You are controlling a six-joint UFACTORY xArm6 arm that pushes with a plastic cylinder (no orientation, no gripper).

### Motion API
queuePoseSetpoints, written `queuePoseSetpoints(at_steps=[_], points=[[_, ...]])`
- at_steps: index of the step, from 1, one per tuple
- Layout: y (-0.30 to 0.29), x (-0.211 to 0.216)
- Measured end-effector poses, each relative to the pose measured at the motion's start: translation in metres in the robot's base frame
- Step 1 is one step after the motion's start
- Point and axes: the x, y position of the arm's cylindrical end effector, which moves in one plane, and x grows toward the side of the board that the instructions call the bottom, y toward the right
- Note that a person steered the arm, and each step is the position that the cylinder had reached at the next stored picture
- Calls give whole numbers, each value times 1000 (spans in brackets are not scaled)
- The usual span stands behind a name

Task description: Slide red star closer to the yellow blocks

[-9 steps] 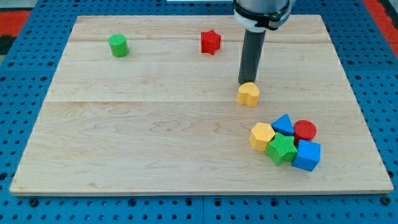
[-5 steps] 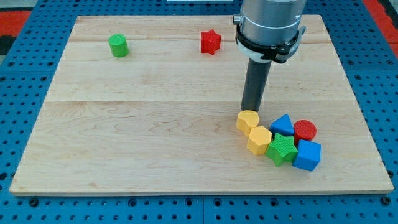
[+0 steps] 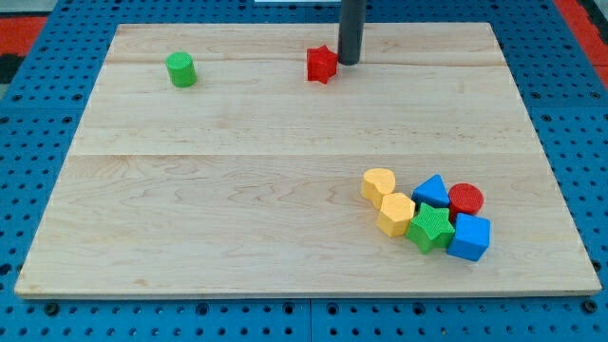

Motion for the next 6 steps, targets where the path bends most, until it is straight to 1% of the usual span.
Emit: queuePoseSetpoints(at_steps=[1, 2, 3, 5, 6], points=[[-24, -1], [-41, 19], [-43, 44], [-117, 51], [-136, 72]])
